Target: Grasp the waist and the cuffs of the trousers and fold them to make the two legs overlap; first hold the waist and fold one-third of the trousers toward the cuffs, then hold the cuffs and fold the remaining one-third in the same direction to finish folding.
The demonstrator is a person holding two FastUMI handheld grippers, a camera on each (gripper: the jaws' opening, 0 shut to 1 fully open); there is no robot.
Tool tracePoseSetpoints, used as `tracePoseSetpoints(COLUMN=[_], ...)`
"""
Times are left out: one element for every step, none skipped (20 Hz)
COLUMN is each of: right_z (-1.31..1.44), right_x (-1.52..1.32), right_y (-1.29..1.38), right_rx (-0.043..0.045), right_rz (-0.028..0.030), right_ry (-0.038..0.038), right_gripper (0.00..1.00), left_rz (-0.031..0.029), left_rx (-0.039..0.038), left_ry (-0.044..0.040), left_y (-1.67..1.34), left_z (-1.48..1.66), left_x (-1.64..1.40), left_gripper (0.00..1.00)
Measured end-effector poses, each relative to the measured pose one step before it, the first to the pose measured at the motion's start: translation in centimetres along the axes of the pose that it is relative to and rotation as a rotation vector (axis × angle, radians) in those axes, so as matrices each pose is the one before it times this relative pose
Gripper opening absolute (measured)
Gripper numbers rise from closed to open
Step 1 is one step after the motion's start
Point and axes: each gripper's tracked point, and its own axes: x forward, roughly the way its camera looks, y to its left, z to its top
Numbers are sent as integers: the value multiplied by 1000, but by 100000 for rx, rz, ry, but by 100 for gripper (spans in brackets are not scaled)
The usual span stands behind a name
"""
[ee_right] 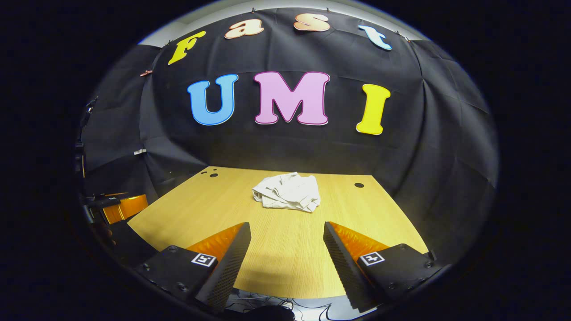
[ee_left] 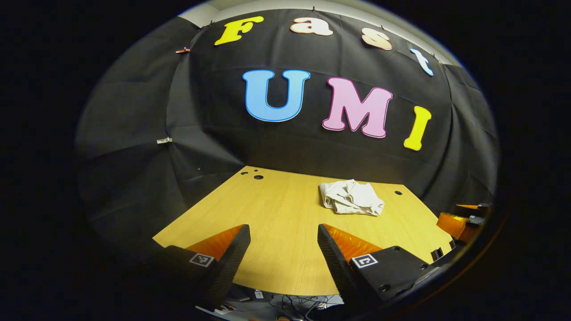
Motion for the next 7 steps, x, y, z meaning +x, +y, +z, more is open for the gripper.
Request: tracePoseSetpoints(right_z=[-231, -232, -143, -102, -189, -83, 112], right_x=[-124, -50, -118, -16, 67, -71, -45], right_y=[85, 63, 110, 172, 22, -347, -284], right_rx=[186, 385, 302, -30, -290, -105, 434], right_rz=[-147, 20, 175, 363, 7, -506, -674], right_ry=[585, 319, 143, 325, 426, 229, -110], right_gripper=[100, 100, 100, 100, 100, 100, 100], left_rz=[-463, -53, -448, -837, -829, -435, -408], left_rx=[31, 342, 164, -243, -148, 160, 380], left_ry=[-185, 185, 435, 494, 469, 383, 23], left_y=[-157, 56, -43, -204, -265, -238, -91], left_z=[-10, -44, -204, -86, -61, 19, -88], left_x=[-2, 81, 104, 57, 178, 139, 184], left_gripper=[96, 96, 96, 96, 96, 96, 96])
